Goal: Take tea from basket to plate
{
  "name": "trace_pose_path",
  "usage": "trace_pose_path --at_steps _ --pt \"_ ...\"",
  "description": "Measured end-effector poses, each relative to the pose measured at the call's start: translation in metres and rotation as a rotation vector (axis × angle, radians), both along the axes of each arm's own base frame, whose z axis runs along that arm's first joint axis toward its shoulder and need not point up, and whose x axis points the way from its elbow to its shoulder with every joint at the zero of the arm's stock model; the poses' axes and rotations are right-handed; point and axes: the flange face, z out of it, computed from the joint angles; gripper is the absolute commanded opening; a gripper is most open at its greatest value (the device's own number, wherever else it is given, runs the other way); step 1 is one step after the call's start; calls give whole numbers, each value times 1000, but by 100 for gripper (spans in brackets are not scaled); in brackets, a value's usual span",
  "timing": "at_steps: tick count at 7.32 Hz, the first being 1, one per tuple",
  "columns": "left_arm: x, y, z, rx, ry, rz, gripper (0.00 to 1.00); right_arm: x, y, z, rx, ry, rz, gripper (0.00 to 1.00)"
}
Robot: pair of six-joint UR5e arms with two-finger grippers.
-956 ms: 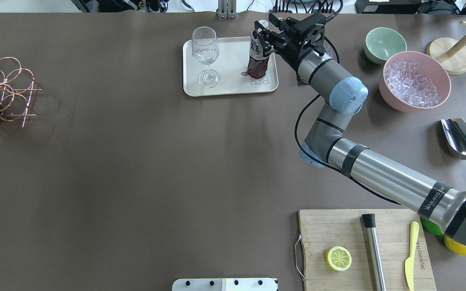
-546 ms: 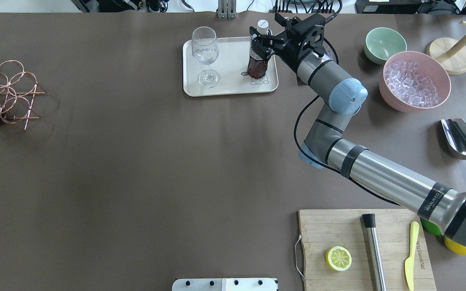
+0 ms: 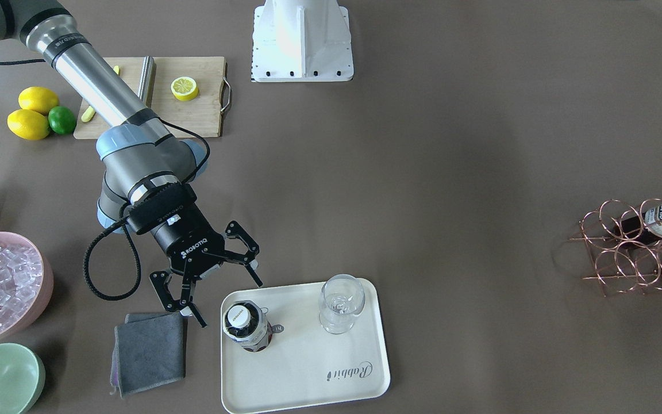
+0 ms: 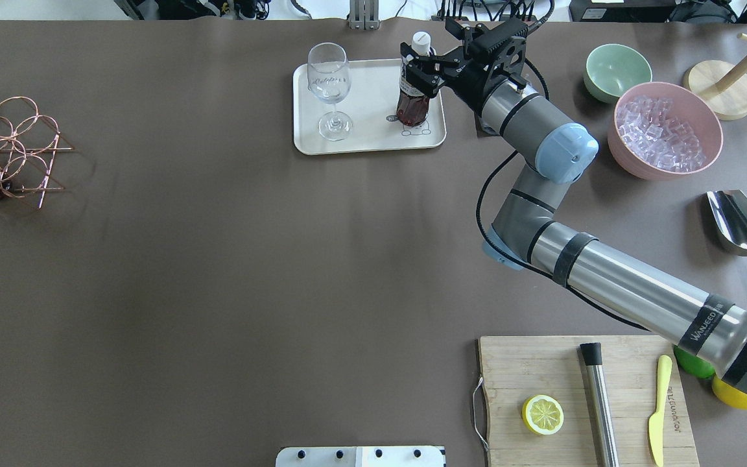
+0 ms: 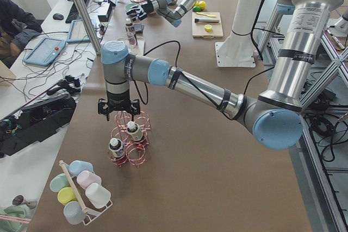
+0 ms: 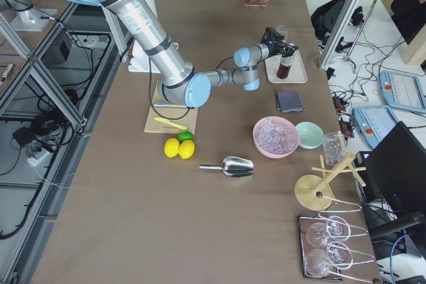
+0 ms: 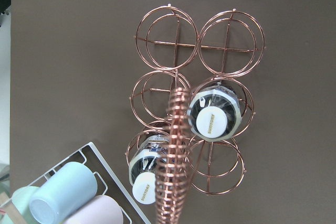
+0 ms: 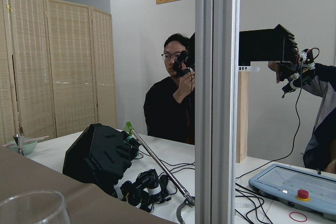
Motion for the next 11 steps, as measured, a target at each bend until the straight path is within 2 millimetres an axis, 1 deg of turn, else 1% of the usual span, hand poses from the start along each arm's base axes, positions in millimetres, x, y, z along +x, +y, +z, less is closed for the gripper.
trace_pose_path --at_steps 1,2,3,4,5,6,7,8,9,10,11 --pt "-13 8 10 -48 28 -58 98 10 -3 -11 9 -1 -6 100" --pt "-24 18 24 -119 60 -134 98 31 -7 -32 14 13 -22 100" --pt "-34 27 39 -203 86 -224 98 58 -7 -55 14 29 -35 100" --pt "-39 32 52 -297 114 -319 98 89 -6 -68 18 43 -43 100" --pt "-40 40 66 -401 145 -418 98 129 -1 -71 18 69 -62 100" --pt "-39 49 78 -501 179 -508 98 175 14 -68 0 112 -93 100" --pt "-36 53 84 -592 211 -593 98 216 34 -50 -35 157 -130 100" --pt "-34 56 90 -692 245 -677 98 251 52 -22 -78 199 -171 100" --pt "-30 63 99 -792 282 -744 98 284 62 14 -144 240 -204 100" --pt "-28 70 109 -883 310 -801 98 327 66 54 -253 281 -218 100" --pt "-27 75 116 -949 321 -849 98 360 64 85 -383 314 -239 100"
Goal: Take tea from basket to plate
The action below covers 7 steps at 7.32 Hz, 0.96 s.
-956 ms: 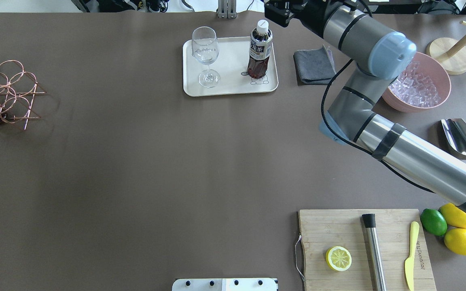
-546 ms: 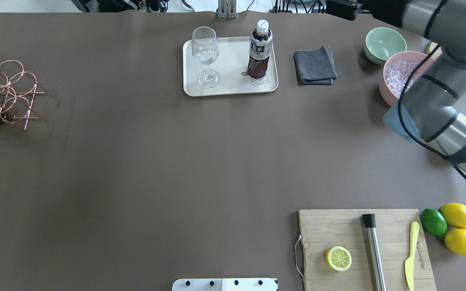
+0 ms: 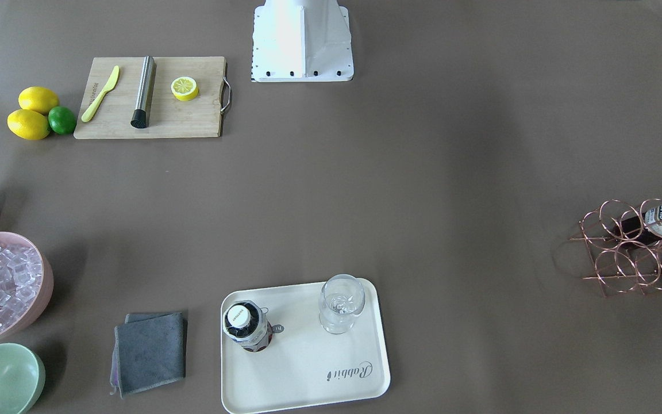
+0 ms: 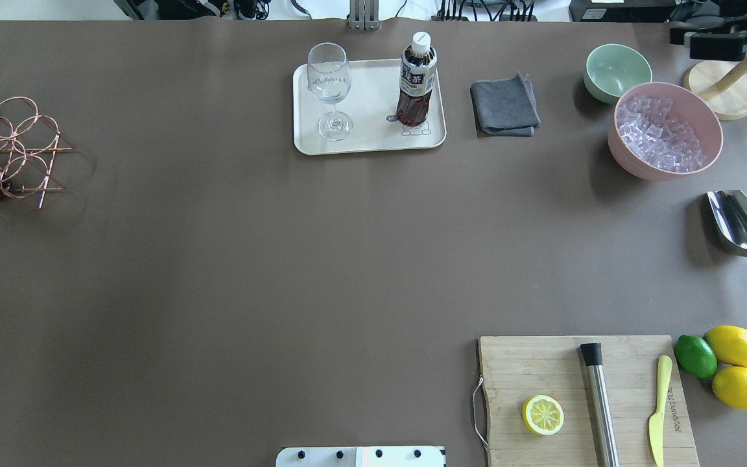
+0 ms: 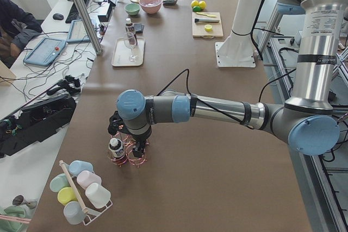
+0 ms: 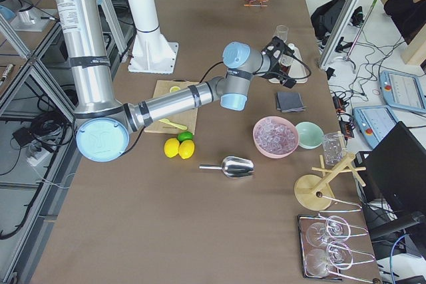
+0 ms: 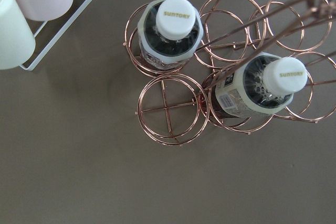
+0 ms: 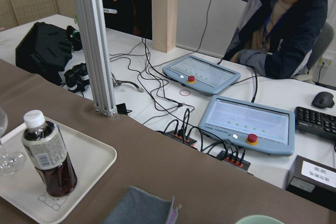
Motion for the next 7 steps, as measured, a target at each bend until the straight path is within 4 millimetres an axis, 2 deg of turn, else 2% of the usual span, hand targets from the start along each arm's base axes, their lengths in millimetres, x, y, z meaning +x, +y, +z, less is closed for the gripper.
trace_pose_path --at_steps 2,4,6,7 --pt "1 2 13 -95 12 -54 98 64 -13 44 -288 92 -4 100" --pt "1 1 25 -153 9 -78 98 114 -21 88 -447 306 -77 100" --pt "2 5 35 -196 4 -98 98 138 -21 134 -637 385 -149 100" --pt "3 5 37 -206 3 -99 98 145 -16 160 -753 336 -196 100"
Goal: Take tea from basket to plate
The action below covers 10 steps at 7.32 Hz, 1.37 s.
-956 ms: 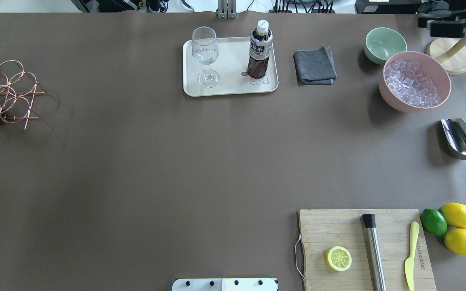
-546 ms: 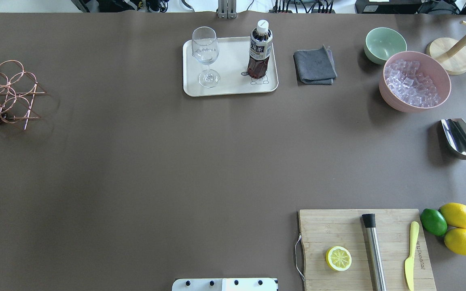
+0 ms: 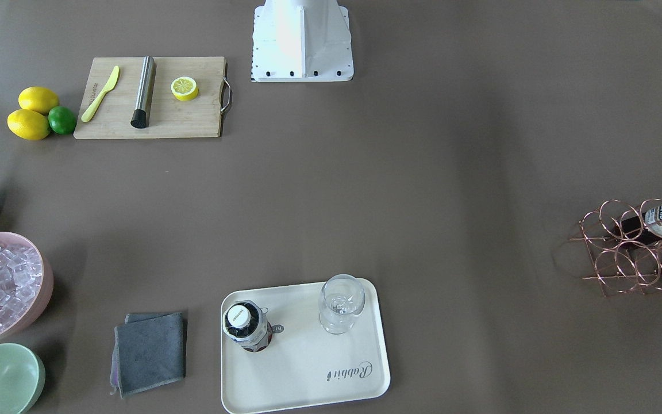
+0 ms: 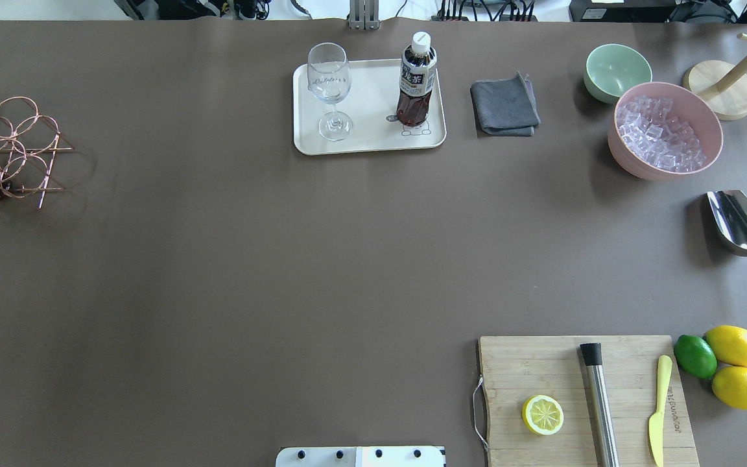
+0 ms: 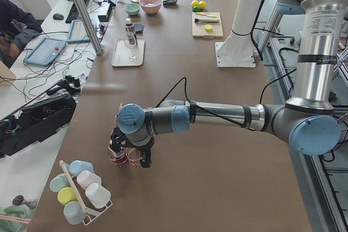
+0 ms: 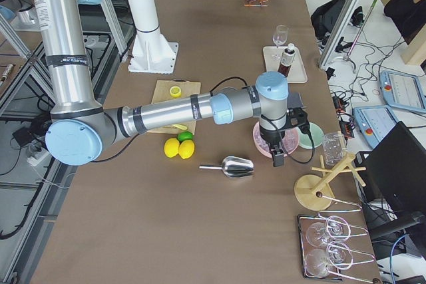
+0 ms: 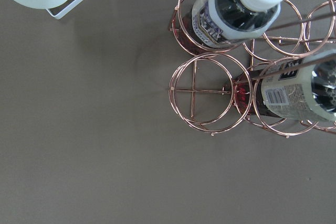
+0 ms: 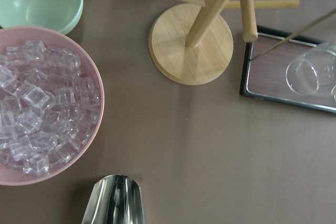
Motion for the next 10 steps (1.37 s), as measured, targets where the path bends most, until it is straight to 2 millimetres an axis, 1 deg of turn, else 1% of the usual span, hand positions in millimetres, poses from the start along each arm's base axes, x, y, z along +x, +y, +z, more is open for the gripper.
trace_pose_path --at_steps 2,3,4,5,10 --pt "2 -1 1 -15 0 -8 98 14 22 54 -207 -95 16 100" --pt "3 -4 -2 -1 -6 -6 98 15 33 81 -274 -115 21 100" --pt "5 -7 -4 12 -33 3 98 15 41 98 -313 -131 23 100" --pt "6 -8 -5 24 -63 13 98 14 45 105 -329 -139 24 100" --pt "7 -8 -2 27 -85 18 98 17 62 121 -359 -130 30 100"
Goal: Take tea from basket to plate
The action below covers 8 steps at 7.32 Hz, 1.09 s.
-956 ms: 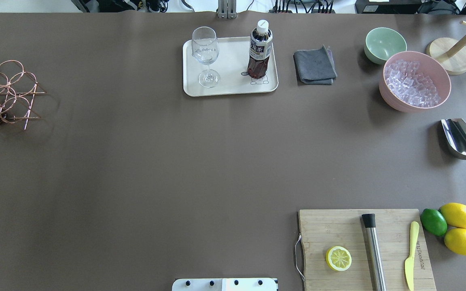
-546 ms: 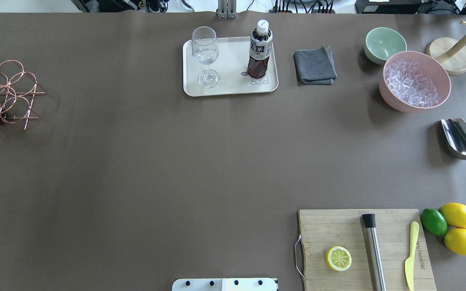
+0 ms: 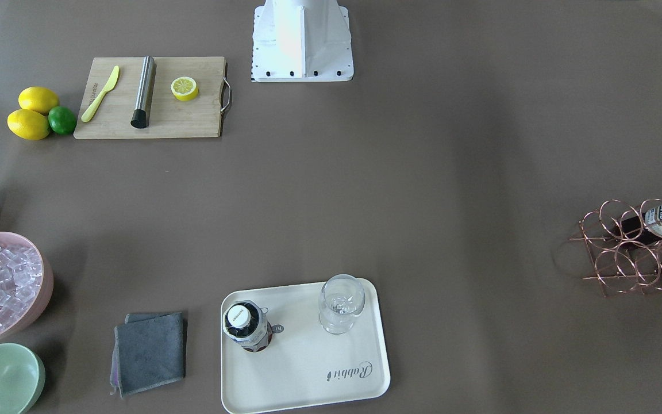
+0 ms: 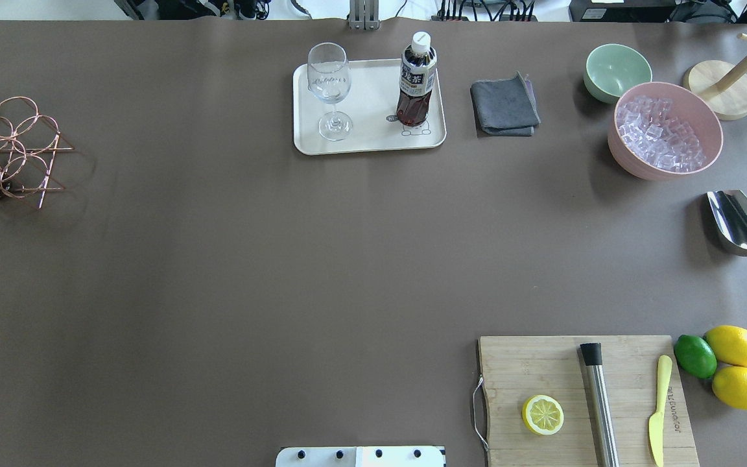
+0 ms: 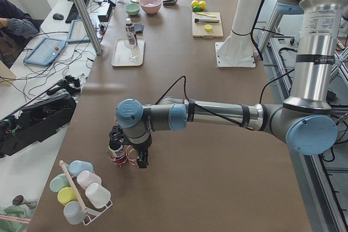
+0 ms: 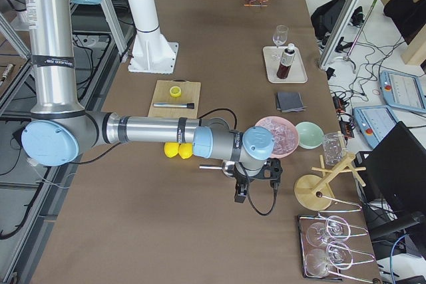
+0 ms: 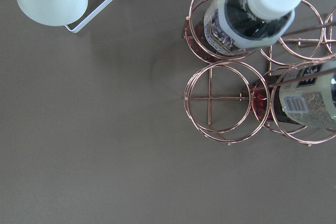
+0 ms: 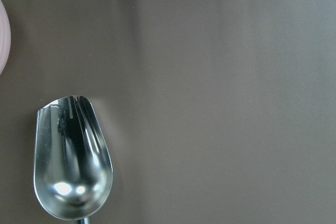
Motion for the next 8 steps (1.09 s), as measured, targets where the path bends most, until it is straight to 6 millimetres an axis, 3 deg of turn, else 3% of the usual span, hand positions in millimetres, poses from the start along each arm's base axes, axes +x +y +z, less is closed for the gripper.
trace_pose_path --at_steps 3,8 --pt "0 0 2 -6 2 -1 98 -19 -1 5 -3 16 -44 100" --pt "0 1 2 -7 4 -2 98 -21 0 6 -2 26 -51 100"
